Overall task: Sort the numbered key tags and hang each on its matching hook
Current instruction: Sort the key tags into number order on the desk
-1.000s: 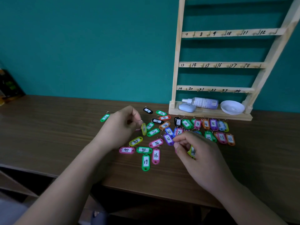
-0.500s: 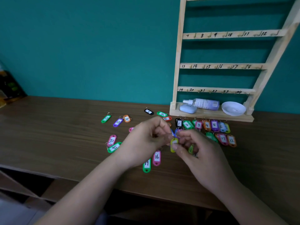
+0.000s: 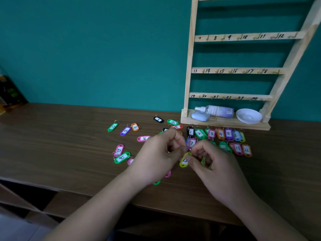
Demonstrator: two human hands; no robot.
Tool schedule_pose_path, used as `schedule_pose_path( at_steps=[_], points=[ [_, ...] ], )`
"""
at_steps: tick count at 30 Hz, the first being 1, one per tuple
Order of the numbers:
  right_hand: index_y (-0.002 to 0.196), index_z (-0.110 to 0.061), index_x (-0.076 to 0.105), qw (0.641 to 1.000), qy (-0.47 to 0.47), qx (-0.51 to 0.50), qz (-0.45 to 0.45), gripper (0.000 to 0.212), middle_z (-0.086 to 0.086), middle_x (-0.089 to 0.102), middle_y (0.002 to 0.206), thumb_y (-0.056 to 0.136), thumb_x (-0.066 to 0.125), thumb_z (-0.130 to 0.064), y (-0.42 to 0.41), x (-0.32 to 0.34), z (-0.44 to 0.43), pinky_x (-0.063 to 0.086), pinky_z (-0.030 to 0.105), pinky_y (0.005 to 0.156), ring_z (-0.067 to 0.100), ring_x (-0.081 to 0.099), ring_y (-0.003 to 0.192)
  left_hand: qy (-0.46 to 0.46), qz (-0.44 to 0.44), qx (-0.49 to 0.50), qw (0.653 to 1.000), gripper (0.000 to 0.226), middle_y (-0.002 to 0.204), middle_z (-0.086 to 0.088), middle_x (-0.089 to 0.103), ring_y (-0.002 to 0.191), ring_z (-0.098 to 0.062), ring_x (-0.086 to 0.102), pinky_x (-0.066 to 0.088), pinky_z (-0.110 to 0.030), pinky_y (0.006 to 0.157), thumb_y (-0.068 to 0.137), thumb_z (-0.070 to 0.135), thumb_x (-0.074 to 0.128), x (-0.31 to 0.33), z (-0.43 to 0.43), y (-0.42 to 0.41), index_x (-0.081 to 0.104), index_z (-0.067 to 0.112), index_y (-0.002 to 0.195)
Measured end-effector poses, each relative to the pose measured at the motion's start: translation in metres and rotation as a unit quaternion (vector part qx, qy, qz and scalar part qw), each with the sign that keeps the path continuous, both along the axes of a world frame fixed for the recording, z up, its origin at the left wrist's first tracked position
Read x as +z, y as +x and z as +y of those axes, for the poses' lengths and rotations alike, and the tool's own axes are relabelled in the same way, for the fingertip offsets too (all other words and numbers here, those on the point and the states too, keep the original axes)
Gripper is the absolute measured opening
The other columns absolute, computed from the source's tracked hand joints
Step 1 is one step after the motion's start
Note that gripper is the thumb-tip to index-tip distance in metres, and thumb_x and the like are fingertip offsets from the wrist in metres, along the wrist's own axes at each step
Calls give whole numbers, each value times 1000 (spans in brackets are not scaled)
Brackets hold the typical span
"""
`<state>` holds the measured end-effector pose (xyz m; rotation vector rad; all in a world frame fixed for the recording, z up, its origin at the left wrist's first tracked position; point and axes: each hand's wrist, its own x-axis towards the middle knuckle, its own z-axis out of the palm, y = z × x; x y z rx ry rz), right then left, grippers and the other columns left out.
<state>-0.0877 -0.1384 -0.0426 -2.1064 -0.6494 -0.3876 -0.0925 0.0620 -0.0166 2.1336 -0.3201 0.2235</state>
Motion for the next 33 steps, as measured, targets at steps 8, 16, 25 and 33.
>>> schedule_pose_path(
  at_steps=[8, 16, 25, 33],
  points=[
    [95, -32, 68, 999, 27, -9, 24, 13, -19, 68, 93, 94, 77, -23, 0, 2, -2, 46, 11, 72, 3, 66, 94, 77, -32, 94, 992, 18, 83, 15, 75, 80, -4, 70, 56, -32, 78, 91, 14, 70, 4, 45, 24, 71, 31, 87],
    [95, -37, 68, 999, 30, -22, 26, 17, -22, 69, 96, 94, 78, -23, 0, 1, -3, 44, 6, 72, 1, 67, 94, 181, -16, 313, 932, 3, 88, 12, 71, 88, -15, 66, 49, -30, 74, 92, 26, 72, -8, 127, 62, 70, 28, 93],
    [95, -36, 72, 997, 43, -48, 35, 15, -24, 71, 93, 95, 78, -22, 2, 2, -4, 45, 5, 72, -2, 68, 92, 239, 64, 335, 909, 25, 105, -4, 65, 96, -24, 62, 53, -36, 76, 91, 47, 77, -22, 149, 75, 69, 24, 98],
    [97, -35, 77, 991, 91, -48, 91, 12, -20, 77, 92, 97, 78, -23, 18, 9, -25, 54, 16, 77, -1, 73, 93, 263, 69, 322, 907, 27, 109, -4, 61, 92, -22, 56, 43, -34, 74, 91, 45, 79, -25, 152, 77, 66, 22, 99]
  ],
)
